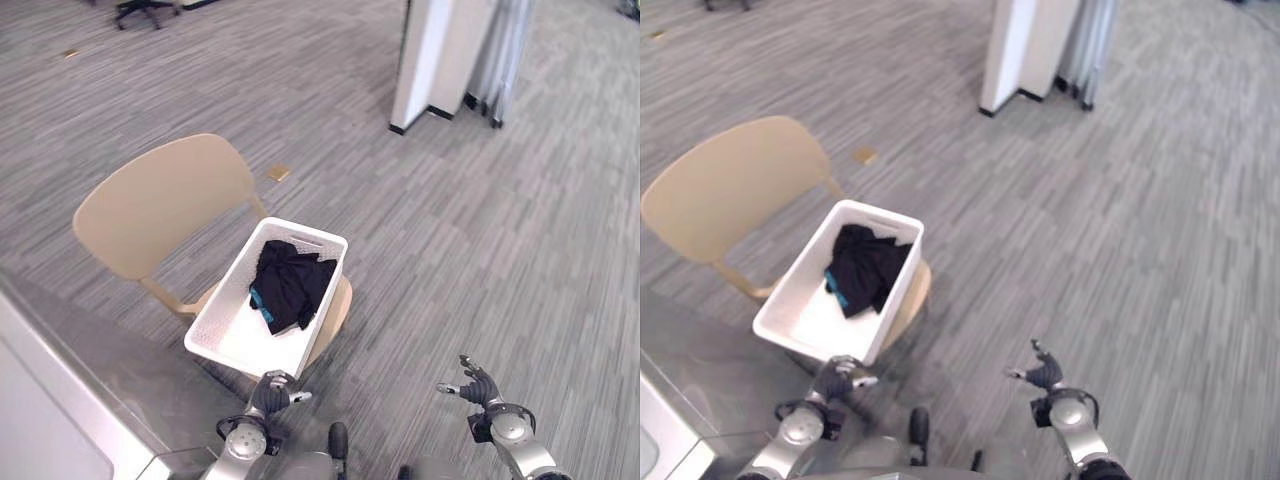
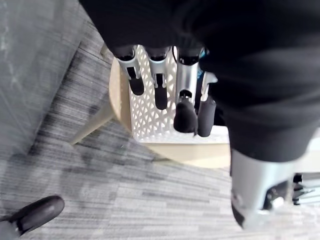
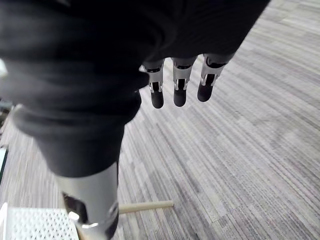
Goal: Grab the laundry basket,head to the washer,open it,put in the laundry and shut it.
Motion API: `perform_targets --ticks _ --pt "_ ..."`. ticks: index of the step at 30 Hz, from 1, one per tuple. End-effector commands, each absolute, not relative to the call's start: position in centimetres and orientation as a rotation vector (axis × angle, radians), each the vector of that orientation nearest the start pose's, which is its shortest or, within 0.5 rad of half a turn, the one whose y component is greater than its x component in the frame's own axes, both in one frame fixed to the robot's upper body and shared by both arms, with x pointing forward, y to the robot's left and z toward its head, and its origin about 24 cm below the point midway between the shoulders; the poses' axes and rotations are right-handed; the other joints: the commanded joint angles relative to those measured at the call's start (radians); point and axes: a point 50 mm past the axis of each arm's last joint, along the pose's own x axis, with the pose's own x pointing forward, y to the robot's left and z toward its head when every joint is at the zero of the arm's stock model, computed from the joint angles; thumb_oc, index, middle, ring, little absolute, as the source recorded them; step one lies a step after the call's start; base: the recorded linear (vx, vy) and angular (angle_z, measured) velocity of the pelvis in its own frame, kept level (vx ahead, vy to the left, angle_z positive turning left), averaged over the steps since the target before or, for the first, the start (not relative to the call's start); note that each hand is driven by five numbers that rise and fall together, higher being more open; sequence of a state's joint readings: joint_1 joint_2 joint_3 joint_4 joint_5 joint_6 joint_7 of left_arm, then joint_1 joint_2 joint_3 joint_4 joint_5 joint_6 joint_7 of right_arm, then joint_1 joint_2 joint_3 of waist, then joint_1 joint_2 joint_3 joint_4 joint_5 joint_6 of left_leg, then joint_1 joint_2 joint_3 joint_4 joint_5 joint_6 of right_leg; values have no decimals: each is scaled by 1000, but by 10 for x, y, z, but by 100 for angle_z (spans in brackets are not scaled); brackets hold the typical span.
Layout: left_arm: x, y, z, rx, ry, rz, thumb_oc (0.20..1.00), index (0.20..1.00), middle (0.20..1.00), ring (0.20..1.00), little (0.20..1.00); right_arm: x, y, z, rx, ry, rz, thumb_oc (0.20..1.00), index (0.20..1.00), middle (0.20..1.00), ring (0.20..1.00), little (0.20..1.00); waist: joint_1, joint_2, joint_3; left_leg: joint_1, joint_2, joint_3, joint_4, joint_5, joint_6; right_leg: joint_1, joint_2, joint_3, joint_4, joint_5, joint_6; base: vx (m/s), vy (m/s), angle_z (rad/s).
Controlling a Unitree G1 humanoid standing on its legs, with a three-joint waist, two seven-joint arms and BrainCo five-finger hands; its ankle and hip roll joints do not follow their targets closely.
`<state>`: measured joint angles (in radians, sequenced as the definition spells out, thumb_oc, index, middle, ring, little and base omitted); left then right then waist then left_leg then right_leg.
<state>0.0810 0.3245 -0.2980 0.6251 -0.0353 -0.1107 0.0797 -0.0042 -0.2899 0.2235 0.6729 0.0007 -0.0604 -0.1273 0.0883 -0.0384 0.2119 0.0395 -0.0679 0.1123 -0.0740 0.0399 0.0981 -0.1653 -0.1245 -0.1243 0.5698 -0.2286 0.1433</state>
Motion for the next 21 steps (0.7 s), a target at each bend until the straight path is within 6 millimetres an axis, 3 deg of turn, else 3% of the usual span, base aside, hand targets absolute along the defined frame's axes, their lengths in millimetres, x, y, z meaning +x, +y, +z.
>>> perform_targets --ticks 1,2,4,5,6,7,10,13,14,16,17,20,21 --pt "195 198 -83 351 517 -71 1000 1000 1000 1000 1000 211 -219 -75 -431 516 -10 1000 1000 1000 1000 1000 -18 51 -19 -61 9 -123 72 -70 -55 19 114 105 -308 93 -37 121 -105 111" --pt "195 198 -83 351 516 -71 1000 1000 1000 1000 1000 211 -219 -75 -432 516 -10 1000 1000 1000 1000 1000 -19 52 -21 -64 9 -123 73 -69 -55 18 115 104 -310 96 -37 164 -143 125" --pt "200 192 -83 356 510 -89 1000 1000 1000 1000 1000 210 -223 -74 -432 518 -21 1000 1000 1000 1000 1000 -42 52 -12 -61 -9 -198 95 -83 -65 -14 133 246 -363 135 -33 139 -140 117" --pt "201 189 -83 353 508 -102 1000 1000 1000 1000 1000 208 -224 -75 -426 528 -22 1000 1000 1000 1000 1000 -46 42 -10 -63 -25 -236 113 -93 -75 -2 129 279 -390 147 -32 188 -279 202" --pt "200 185 -87 345 522 -112 1000 1000 1000 1000 1000 203 -226 -79 -424 551 -21 1000 1000 1000 1000 1000 -43 29 -21 -71 -38 -264 139 -118 -83 38 94 253 -455 166 -33 165 -391 258" --pt "198 185 -88 336 534 -109 1000 1000 1000 1000 1000 202 -228 -80 -424 559 -22 1000 1000 1000 1000 1000 -36 24 -24 -99 -34 -283 176 -119 -104 61 84 212 -492 182 -42 131 -366 271" --pt "195 187 -90 320 549 -97 1000 1000 1000 1000 1000 201 -231 -81 -426 564 -27 1000 1000 1000 1000 1000 -33 20 -26 -110 -21 -283 178 -119 -112 87 77 164 -528 183 -47 57 -165 117" --pt "197 193 -88 320 548 -70 1000 1000 1000 1000 1000 204 -236 -76 -425 545 -58 1000 1000 1000 1000 1000 -36 10 -11 -157 25 -162 198 -101 -120 137 50 50 -553 169 -53 31 -118 111" --pt "197 193 -88 320 548 -70 1000 1000 1000 1000 1000 204 -236 -76 -425 545 -57 1000 1000 1000 1000 1000 -37 10 -10 -158 24 -163 199 -101 -120 137 50 49 -553 168 -53 21 -41 114" --pt "198 198 -84 313 531 -54 1000 1000 1000 1000 1000 209 -237 -69 -454 509 -57 1000 1000 1000 1000 1000 -42 6 -10 -158 79 -27 170 -89 -109 156 44 -36 -553 148 -57 46 -53 99" --pt "198 198 -84 313 532 -54 1000 1000 1000 1000 1000 209 -237 -69 -454 509 -56 1000 1000 1000 1000 1000 -43 6 -12 -160 78 -28 170 -89 -109 155 44 -38 -553 148 -57 75 -37 66" --pt "194 202 -84 330 540 -68 1000 1000 1000 1000 1000 215 -240 -55 -526 441 -43 1000 1000 1000 1000 1000 -58 4 -22 -143 105 66 137 -82 -107 176 26 -141 -539 122 -57 137 30 110" --pt "192 204 -84 332 544 -65 1000 1000 1000 1000 1000 220 -239 -48 -562 406 -33 1000 1000 1000 1000 1000 -54 0 -22 -146 104 63 141 -78 -110 180 23 -149 -532 118 -57 231 89 86"
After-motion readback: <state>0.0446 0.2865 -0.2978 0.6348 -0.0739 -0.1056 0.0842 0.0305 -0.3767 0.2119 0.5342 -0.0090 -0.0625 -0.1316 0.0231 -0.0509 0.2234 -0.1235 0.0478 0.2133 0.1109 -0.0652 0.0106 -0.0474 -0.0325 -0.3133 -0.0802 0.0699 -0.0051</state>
